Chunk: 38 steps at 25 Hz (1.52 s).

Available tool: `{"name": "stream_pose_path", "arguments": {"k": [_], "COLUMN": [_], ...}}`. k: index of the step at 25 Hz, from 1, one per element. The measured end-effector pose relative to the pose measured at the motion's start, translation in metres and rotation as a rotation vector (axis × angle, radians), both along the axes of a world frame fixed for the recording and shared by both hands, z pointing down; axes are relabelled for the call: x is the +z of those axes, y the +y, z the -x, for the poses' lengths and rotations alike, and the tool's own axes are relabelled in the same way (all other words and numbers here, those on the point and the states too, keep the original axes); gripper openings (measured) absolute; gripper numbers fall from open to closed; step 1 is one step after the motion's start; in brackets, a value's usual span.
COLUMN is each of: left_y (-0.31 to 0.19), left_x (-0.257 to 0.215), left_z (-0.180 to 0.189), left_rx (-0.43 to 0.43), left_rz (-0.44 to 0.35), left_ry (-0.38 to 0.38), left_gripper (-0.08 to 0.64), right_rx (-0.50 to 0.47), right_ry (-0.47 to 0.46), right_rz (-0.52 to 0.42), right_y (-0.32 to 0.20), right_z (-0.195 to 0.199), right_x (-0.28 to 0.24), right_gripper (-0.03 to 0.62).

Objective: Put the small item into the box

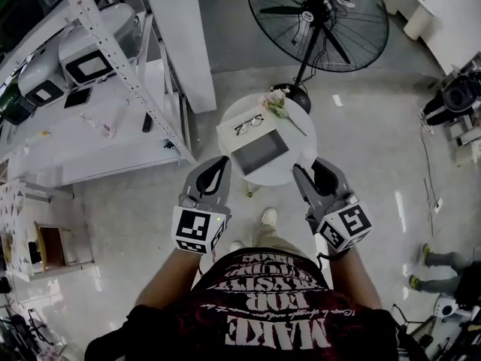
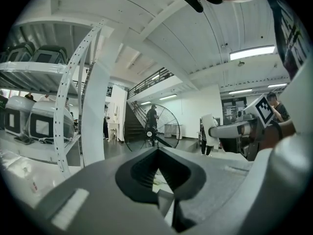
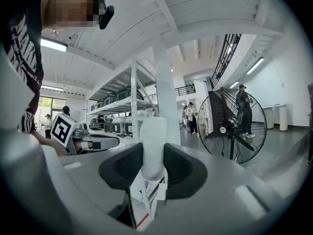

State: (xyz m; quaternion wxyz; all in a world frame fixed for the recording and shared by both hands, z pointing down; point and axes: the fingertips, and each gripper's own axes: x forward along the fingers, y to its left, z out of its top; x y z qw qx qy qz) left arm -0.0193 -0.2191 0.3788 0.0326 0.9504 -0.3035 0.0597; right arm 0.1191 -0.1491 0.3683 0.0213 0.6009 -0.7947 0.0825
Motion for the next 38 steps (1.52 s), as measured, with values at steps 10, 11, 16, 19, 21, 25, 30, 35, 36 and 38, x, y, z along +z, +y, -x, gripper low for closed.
{"name": "stream_pose_path", "arguments": {"k": [10, 11, 16, 19, 21, 25, 30, 35, 36, 38], "left_y": [-0.042, -0.045, -0.062, -0.069, -0.074, -0.086, -0.098, -0.104, -0.105, -0.105], "left_x": [0.004, 0.004, 0.007, 0.008, 0.008, 0.006, 0.005, 0.005, 0.005, 0.008], "left_z": [-0.018, -0.018, -0.027, -0.036, -0.044, -0.060, -0.081, -0.089, -0.089, -0.089], "left_rx": [-0.057, -0.064, -0.094, -0.106, -0.114, -0.141, -0.188, -0.246, -0.256, -0.271], "left_rz": [-0.005, 0.000, 0.008, 0.009, 0.009, 0.005, -0.001, -0.007, -0.005, 0.001], "left_ry": [-0.013, -0.016, -0.030, -0.038, -0.043, -0.052, -0.060, -0.072, -0.076, -0.084], "left_gripper": [0.000, 0.000, 0.000, 0.000, 0.000, 0.000, 0.001, 0.000, 0.000, 0.000], "right_rx": [-0.069, -0.077, -0.109, -0.127, -0.138, -0.165, -0.220, -0.277, -0.285, -0.297], "right_ry": [-0.018, -0.020, -0.025, -0.032, -0.038, -0.045, -0.055, -0.071, -0.074, -0.079], "right_rz": [0.013, 0.014, 0.018, 0.019, 0.018, 0.019, 0.009, 0.007, 0.009, 0.014], "right_y": [-0.049, -0.053, -0.073, -0.083, -0.089, -0.102, -0.120, -0.136, -0.139, -0.141], "right_z": [-0.018, -0.020, -0.031, -0.038, -0.045, -0.064, -0.083, -0.094, -0.095, -0.097], "right_x": [0.010, 0.010, 0.012, 0.014, 0.014, 0.015, 0.016, 0.019, 0.021, 0.024], "right_gripper": [0.160, 0.160, 0.160, 0.160, 0.160, 0.160, 0.160, 0.160, 0.160, 0.160]}}
